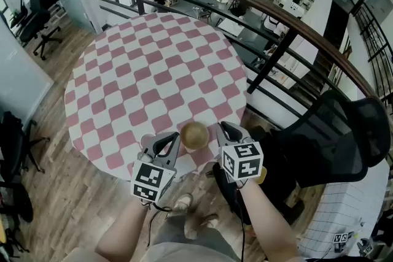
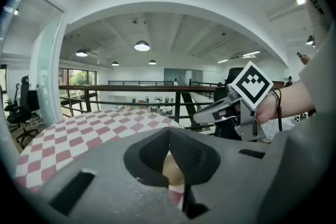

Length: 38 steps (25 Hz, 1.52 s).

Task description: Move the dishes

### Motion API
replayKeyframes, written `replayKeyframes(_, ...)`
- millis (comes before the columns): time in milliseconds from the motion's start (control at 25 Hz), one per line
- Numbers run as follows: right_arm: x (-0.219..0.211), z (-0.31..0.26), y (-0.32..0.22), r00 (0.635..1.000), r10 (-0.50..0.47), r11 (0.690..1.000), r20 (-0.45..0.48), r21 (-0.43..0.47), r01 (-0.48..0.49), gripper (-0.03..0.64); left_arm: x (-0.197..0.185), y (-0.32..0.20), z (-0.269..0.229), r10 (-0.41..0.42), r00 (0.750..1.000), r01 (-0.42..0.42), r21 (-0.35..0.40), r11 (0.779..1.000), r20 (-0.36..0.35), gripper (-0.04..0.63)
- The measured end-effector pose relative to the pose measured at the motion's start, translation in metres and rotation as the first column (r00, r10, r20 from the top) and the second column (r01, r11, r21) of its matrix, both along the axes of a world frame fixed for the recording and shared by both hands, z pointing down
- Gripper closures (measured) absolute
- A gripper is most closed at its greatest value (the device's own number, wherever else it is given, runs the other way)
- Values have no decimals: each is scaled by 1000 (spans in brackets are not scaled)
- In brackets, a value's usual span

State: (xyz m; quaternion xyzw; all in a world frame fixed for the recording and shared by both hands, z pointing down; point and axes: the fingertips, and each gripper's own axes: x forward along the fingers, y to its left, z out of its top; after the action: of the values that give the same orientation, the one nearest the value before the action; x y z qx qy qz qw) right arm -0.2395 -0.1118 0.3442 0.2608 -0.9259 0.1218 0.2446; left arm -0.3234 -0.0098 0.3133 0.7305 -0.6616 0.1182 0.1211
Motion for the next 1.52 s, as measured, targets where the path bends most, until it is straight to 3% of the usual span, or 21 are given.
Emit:
replayKeyframes(320, 51, -116, 24, 986, 45, 985, 161, 159, -71, 580, 27, 3, -107, 65, 997, -72, 183, 980, 44, 583)
replayKeyframes(560, 100, -195, 54, 963, 71, 946, 258, 287, -147, 583, 70, 6, -168, 149, 987, -162, 267, 950, 67, 581)
replayKeyframes(760, 126, -244, 75, 952, 100, 900, 291, 381, -211, 583, 98, 14, -212, 242, 967, -253, 347, 903, 76, 581)
replayKeyframes(880, 172, -250, 90, 944, 145, 878, 295, 401, -261, 584, 136, 21, -226, 289, 955, -294, 387, 874, 73, 581)
replayKeyframes(1240, 261, -259, 133, 920, 230, 846, 319, 402, -351, 586, 224, 43, -238, 436, 898, -421, 411, 809, 61, 581)
replayKeyframes(1400, 287, -264, 145, 915, 261, 821, 308, 427, -378, 586, 258, 49, -234, 494, 867, -479, 390, 786, 68, 581)
replayKeyframes(1520, 302, -260, 150, 901, 287, 821, 325, 401, -406, 586, 273, 49, -235, 516, 854, -501, 373, 781, 66, 581)
